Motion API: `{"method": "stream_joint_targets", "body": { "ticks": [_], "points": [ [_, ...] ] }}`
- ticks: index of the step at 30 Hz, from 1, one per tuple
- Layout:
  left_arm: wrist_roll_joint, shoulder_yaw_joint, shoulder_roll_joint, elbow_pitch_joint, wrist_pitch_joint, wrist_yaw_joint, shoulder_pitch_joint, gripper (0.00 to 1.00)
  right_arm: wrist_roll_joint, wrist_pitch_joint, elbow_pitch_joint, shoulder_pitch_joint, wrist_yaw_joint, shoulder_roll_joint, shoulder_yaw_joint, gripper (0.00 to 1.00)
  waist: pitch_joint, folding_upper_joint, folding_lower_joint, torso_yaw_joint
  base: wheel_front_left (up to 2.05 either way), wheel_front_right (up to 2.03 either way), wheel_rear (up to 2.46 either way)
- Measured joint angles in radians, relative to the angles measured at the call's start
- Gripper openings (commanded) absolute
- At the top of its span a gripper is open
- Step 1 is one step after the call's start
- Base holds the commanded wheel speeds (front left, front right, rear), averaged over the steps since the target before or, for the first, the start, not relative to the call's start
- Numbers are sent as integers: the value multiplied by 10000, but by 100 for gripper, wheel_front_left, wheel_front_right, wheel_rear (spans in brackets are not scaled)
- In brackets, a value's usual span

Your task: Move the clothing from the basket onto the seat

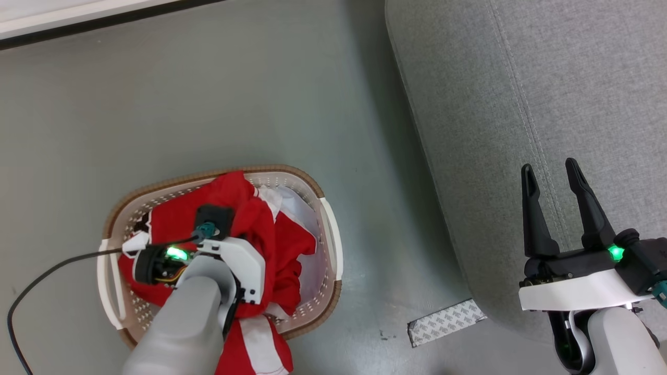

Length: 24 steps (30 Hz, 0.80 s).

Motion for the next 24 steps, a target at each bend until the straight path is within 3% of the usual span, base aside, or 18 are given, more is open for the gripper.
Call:
{"method": "stream_joint_targets", "body": {
  "ticks": [3, 11, 24],
  "points": [
    [-19, 6, -2, -353, -42, -81, 54, 0, -31, 0, 52, -10, 0, 0, -52, 100, -67, 0, 0, 72, 0, 0, 0],
    [-445, 516, -42, -2834, -67, -320, 1214, 0, -209, 0, 274, 51, 0, 4, -69, 100, -682, 0, -1, 488, 0, 0, 0],
    [-1394, 1354, -69, -6535, -67, -842, 3992, 0, -466, 2, 899, 806, 0, 8, 199, 100, -2853, 0, -2, 1569, 0, 0, 0]
  ]
}}
